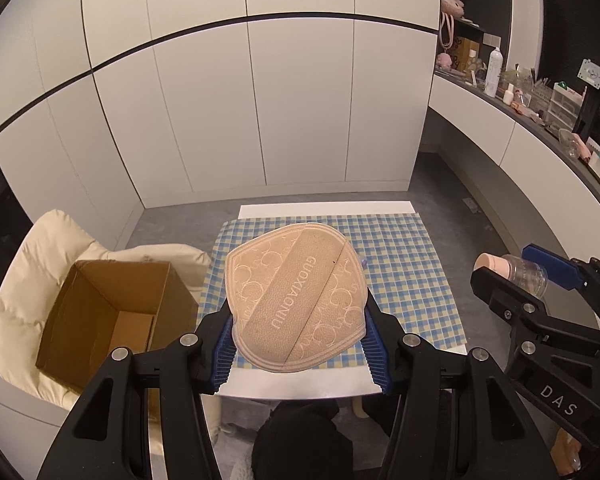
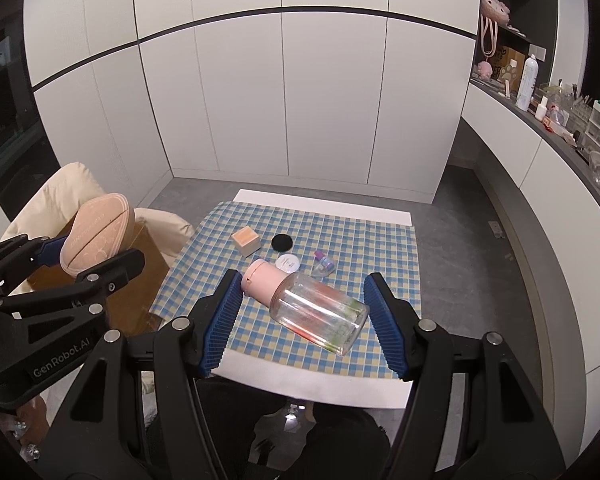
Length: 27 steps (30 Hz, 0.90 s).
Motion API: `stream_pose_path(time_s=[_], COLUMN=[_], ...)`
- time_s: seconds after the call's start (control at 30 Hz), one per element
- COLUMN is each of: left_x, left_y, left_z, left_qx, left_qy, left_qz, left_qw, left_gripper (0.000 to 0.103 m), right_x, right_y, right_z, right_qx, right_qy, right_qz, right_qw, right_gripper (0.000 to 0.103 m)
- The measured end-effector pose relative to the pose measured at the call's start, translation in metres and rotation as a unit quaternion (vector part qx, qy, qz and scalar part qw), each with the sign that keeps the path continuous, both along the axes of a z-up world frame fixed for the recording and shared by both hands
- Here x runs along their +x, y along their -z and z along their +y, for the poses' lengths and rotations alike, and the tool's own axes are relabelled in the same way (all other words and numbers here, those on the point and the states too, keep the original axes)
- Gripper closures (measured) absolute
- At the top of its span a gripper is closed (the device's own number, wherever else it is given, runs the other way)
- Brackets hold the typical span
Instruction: Organize objects
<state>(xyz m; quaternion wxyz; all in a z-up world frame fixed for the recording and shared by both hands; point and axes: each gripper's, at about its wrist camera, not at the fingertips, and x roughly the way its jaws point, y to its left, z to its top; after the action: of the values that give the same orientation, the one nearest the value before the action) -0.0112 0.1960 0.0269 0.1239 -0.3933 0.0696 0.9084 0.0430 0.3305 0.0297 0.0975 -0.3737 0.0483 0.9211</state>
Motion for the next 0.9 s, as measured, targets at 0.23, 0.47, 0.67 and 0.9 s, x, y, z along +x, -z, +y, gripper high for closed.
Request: stream_pose_path(time_s=[0.23, 0.47, 0.67, 0.9], left_x=[0.026, 0.05, 0.063, 0.074], left_y=[0.004, 0.006, 0.005, 0.011], left_z=[-0.013, -0.027, -0.037, -0.045], left_qx=[0.005, 0.012, 0.015, 0.013], left_qy=[-0.004, -0.001, -0.004, -0.007], left_qz=[0.003, 0.006, 0.011, 0.008], left_qw=[1.0, 0.9999, 0.9998, 0.9999], left_gripper=[0.048, 0.048, 0.048, 0.048], right_x=[0.021, 0.043, 0.057, 0.069], right_y=[0.014, 0.028, 0.036, 0.043], right_z=[-0.006, -0.015, -0.025, -0.031], right_qx=[-0.008, -0.01, -0.011, -0.015], right_qy=[0.004, 0.002, -0.01, -0.015], right_qz=[-0.01, -0.019, -0.027, -0.033], right_qw=[1.0, 1.0, 1.0, 0.999], right_gripper=[0.037, 0.037, 0.037, 0.037])
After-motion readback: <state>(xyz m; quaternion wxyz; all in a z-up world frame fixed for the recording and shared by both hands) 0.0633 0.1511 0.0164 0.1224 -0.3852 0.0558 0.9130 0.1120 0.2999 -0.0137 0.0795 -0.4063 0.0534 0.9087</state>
